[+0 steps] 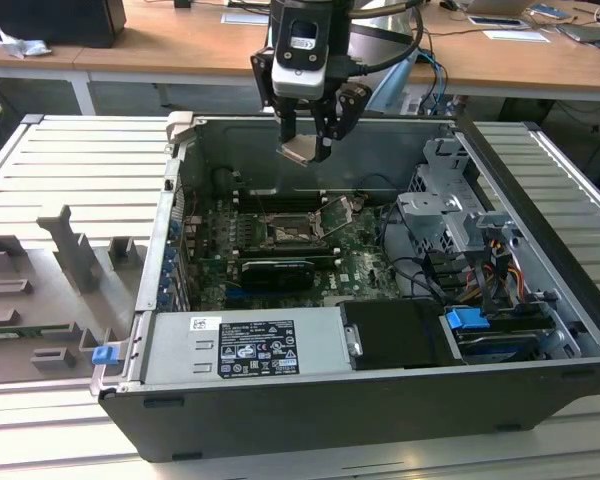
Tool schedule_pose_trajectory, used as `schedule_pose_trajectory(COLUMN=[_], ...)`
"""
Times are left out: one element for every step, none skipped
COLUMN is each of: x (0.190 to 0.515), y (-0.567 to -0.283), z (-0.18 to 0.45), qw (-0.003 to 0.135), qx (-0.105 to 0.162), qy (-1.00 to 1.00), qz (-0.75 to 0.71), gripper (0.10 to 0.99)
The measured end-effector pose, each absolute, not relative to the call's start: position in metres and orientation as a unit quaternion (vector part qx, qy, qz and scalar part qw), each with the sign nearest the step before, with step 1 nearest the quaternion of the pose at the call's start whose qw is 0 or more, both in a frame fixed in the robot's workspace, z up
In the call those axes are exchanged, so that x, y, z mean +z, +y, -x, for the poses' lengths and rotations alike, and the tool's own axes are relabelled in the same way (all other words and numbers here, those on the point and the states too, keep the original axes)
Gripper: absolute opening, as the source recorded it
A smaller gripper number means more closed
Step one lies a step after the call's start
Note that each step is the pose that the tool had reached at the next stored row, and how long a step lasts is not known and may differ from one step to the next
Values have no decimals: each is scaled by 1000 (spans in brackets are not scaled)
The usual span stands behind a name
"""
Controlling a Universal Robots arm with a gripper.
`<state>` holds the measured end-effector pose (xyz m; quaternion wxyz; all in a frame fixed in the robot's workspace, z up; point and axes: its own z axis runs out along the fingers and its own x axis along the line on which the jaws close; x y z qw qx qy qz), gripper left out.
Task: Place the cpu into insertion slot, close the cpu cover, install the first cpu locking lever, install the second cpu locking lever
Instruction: 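Place the cpu into insertion slot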
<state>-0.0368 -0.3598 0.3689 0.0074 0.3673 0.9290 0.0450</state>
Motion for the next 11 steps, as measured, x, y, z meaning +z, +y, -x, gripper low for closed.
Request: schedule_pose_trajectory(x=[369,369,369,369,369,369,369,368,368,368,368], y=[-360,-360,-360,-360,-360,-360,-360,-360,-360,-360,-360], z=[37,37,37,37,37,37,37,37,37,37,37], qw=[7,8,8,8,8,8,8,8,9,9,9], qx=[45,45,45,45,45,45,45,45,44,44,44], qy=[928,927,926,925,924,923,922,921,919,918,916], qz=[-369,-372,-375,-378,-379,-381,-384,-386,-391,-395,-398], gripper=[541,541,541,541,541,541,541,541,541,541,541])
